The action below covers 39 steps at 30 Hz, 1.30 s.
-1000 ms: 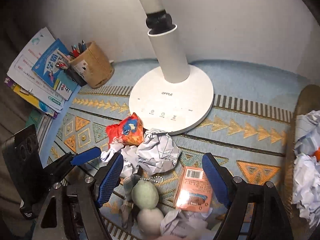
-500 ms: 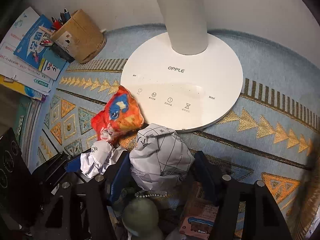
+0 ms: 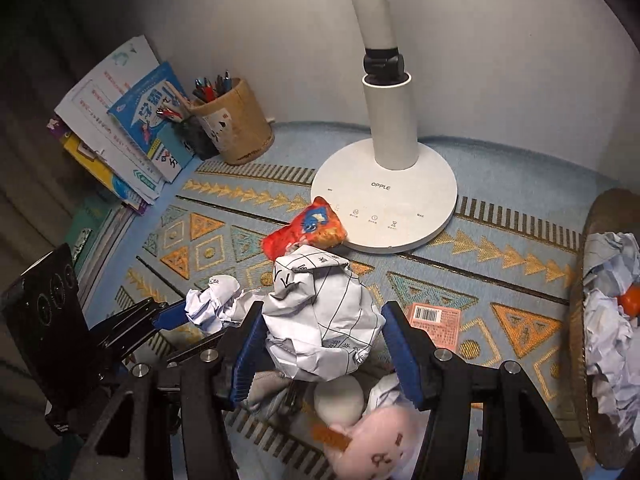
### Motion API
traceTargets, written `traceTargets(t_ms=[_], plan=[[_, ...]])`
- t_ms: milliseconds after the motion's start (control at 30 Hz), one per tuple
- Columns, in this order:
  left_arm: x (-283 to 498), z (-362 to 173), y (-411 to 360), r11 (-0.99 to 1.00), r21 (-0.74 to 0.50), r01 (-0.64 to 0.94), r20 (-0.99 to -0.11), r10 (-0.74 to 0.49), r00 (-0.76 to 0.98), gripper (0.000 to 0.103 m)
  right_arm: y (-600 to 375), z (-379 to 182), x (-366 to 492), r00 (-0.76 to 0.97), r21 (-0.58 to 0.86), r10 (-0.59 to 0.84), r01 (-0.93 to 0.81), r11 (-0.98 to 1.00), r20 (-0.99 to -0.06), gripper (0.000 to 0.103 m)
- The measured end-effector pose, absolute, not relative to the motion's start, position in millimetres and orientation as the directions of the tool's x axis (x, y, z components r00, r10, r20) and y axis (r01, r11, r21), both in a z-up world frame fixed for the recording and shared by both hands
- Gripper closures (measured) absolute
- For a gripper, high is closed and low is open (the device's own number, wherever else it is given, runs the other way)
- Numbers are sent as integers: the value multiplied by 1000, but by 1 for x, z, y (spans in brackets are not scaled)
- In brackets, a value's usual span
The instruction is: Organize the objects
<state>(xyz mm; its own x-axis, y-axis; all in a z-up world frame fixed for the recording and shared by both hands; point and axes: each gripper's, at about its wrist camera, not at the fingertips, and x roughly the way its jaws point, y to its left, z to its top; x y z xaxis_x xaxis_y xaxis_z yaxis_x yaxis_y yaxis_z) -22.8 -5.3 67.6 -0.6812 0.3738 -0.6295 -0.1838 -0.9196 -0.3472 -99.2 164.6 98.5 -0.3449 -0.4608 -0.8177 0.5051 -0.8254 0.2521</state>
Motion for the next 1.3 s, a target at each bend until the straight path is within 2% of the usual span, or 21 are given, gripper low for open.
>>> traceTargets(t_ms=[133, 267, 367, 533, 600, 633, 667, 733, 833, 933, 1033, 1133, 1300], plan=[[7, 82, -7, -923, -328, -200, -613, 369, -699, 54, 187, 116, -62, -373, 274, -491, 502, -821, -788, 46], [40, 78, -13, -933, -291, -212, -635, 354, -686, 54, 210, 112, -13, -373, 294, -509, 500, -814, -776, 45], [61, 62, -12, -942, -253, -219, -676, 334, -657, 54, 223, 91, 26, -410, 219, -438, 481, -849, -800, 45], [74, 27, -3, -933, -258, -252, -760, 357, -543, 54, 234, 46, 59, -445, 58, -256, 413, -909, -858, 45], [79, 23, 3, -938, -223, -264, -767, 336, -547, 51, 232, 36, 64, -465, -6, -199, 403, -915, -863, 45], [82, 24, 5, -941, -206, -269, -765, 326, -555, 41, 231, 33, 66, -473, -30, -177, 398, -917, -863, 42], [82, 23, 5, -946, -189, -262, -771, 308, -557, 23, 231, 32, 67, -474, -38, -170, 398, -917, -864, 39], [84, 23, 4, -956, -173, -238, -776, 281, -564, 13, 232, 30, 71, -473, -24, -187, 405, -914, -861, 35], [88, 25, 1, -958, -163, -235, -775, 271, -570, 13, 234, 32, 78, -474, 11, -224, 410, -912, -852, 33], [87, 23, 1, -951, -192, -242, -780, 298, -551, 13, 239, 33, 83, -481, 44, -246, 394, -918, -841, 22], [84, 19, 10, -941, -216, -262, -789, 326, -521, 14, 245, 35, 86, -474, 109, -296, 381, -918, -829, 21], [88, 16, 20, -944, -172, -281, -802, 300, -517, 14, 246, 35, 87, -463, 160, -335, 378, -912, -821, 21], [103, 17, 14, -939, -200, -281, -797, 323, -511, 12, 236, 34, 88, -454, 183, -371, 406, -895, -810, 21]])
